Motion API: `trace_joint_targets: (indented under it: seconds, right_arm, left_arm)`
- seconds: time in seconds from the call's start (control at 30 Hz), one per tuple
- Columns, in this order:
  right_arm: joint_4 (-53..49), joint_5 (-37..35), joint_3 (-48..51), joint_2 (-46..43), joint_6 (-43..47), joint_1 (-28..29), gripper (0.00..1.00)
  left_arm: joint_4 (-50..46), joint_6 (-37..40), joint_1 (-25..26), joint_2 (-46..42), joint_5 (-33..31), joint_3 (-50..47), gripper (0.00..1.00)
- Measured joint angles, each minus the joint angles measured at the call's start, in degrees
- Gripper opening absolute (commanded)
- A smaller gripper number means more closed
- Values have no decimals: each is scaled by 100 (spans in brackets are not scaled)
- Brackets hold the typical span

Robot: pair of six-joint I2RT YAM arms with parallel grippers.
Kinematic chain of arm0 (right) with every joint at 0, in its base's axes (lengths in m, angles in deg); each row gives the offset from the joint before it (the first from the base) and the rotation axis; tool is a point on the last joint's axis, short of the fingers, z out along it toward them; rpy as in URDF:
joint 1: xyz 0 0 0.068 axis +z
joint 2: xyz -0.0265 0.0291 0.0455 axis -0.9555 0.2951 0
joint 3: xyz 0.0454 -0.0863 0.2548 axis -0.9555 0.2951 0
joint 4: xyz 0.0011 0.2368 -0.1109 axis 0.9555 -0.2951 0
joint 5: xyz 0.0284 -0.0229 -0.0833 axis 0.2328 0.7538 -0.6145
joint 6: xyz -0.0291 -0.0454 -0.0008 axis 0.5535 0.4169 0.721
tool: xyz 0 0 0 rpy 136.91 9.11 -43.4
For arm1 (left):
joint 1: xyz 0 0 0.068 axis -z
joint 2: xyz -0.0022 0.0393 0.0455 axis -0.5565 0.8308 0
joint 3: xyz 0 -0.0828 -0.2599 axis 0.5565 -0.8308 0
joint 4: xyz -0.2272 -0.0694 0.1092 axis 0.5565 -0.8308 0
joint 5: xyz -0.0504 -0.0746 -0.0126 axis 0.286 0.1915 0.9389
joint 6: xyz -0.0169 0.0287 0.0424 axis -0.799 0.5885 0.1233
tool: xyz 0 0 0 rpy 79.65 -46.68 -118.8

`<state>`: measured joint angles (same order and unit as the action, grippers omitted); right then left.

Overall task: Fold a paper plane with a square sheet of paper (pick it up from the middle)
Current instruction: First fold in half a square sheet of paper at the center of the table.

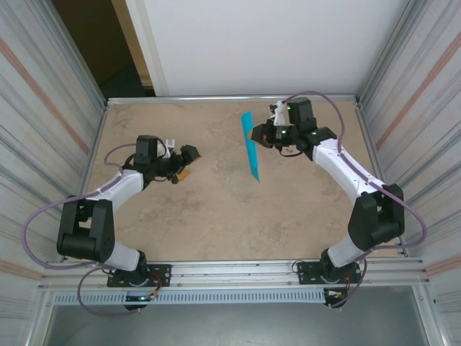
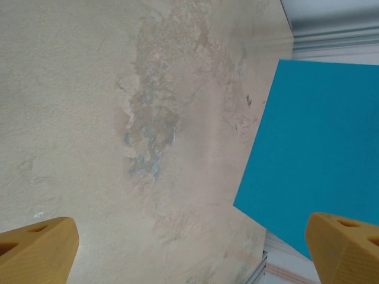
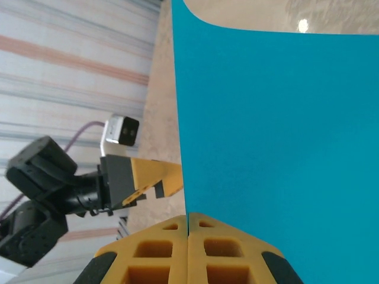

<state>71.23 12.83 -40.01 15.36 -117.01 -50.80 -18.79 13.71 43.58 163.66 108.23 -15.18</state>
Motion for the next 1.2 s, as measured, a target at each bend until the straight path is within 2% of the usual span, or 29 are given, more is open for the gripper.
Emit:
trace_joint_targets:
  seconds: [0.27, 0.4, 0.57, 0.83, 1.2]
  right_arm:
    - [387, -396, -85, 1335, -400, 763, 0]
    - [839, -376, -28, 1880, -776, 761, 0]
    - [1458, -240, 136, 2094, -1080, 538, 0]
    - [1792, -118, 345, 2433, -1147, 269, 0]
    - [1998, -404, 787, 2448, -1056, 280, 0]
  left_arm:
    - [409, -197, 232, -59, -133, -490, 99]
    - [450, -192, 321, -33, -195, -501, 99]
    - [417, -144, 603, 232, -310, -433, 95]
    - [-37, 151, 1217, 903, -772, 354, 87]
    - [-970, 857, 1513, 2033, -1255, 1773, 77]
